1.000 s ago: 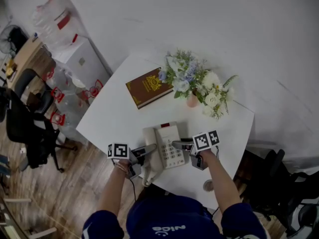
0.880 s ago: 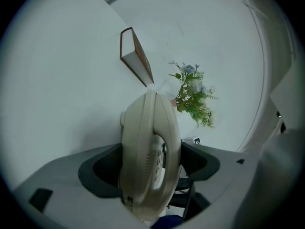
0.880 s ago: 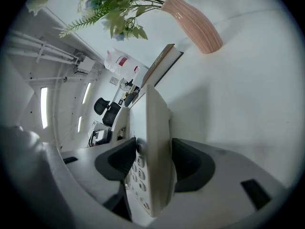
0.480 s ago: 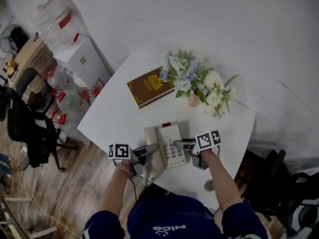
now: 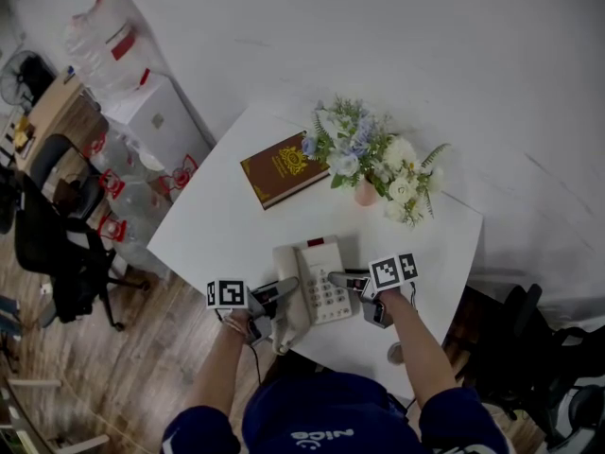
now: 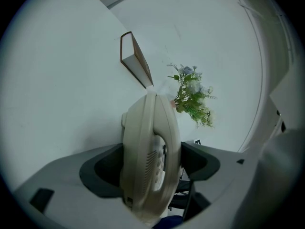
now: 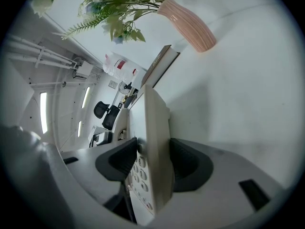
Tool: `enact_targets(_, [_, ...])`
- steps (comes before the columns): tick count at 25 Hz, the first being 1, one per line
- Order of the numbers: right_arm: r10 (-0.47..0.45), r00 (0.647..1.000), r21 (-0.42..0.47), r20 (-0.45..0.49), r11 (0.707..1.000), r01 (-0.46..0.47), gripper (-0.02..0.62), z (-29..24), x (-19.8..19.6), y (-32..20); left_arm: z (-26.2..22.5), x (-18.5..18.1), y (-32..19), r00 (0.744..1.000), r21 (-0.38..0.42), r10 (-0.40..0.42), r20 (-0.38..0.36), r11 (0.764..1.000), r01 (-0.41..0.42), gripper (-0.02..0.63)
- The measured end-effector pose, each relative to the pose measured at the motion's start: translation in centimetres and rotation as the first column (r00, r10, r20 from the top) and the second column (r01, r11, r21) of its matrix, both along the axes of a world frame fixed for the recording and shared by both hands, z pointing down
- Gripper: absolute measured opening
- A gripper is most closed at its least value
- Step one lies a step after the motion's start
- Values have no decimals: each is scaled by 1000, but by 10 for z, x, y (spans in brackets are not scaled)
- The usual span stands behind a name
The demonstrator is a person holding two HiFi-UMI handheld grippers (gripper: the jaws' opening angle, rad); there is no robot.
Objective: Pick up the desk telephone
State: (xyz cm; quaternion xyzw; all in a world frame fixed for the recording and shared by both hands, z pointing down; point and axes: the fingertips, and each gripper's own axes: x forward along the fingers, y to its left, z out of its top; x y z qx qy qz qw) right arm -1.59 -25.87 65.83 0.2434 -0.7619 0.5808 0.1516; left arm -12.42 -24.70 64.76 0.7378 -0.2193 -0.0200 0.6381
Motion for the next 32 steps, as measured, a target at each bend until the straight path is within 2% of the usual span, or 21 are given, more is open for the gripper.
enact_targets(4, [6, 1000, 6, 13, 1000, -6, 235, -4, -3, 5, -3, -5, 4, 1000, 0, 0, 22, 1000, 0, 380])
enact_targets(7, [8, 1000, 23, 24, 1000, -8, 235, -11, -6, 6, -15, -4, 6, 1000, 10, 5, 0, 1000, -5, 380])
enact_targets(11, [7, 1000, 50, 26, 999, -8, 235, -23, -7, 10, -21, -10, 9, 998, 42, 23, 52, 999, -25, 380])
enact_targets(15, [20, 1000, 71, 16, 997, -21, 235, -35, -5, 16, -31, -8, 14, 999, 74, 30, 33, 997, -32, 380])
enact_targets(19, [37, 999, 90, 25, 995, -39, 235, -45, -2, 24, -44, -3, 23, 999, 60, 27, 23, 998, -28, 380])
enact_targets(26, [56, 998, 143, 35, 988, -60, 235, -67, 3, 38, -65, 0, 37, 999, 107, 26, 36, 994, -30, 380])
enact_targets(32, [62, 997, 185, 44, 980, -69, 235, -90, 7, 49, -83, -1, 48, 996, 149, 17, 86, 988, -30, 380])
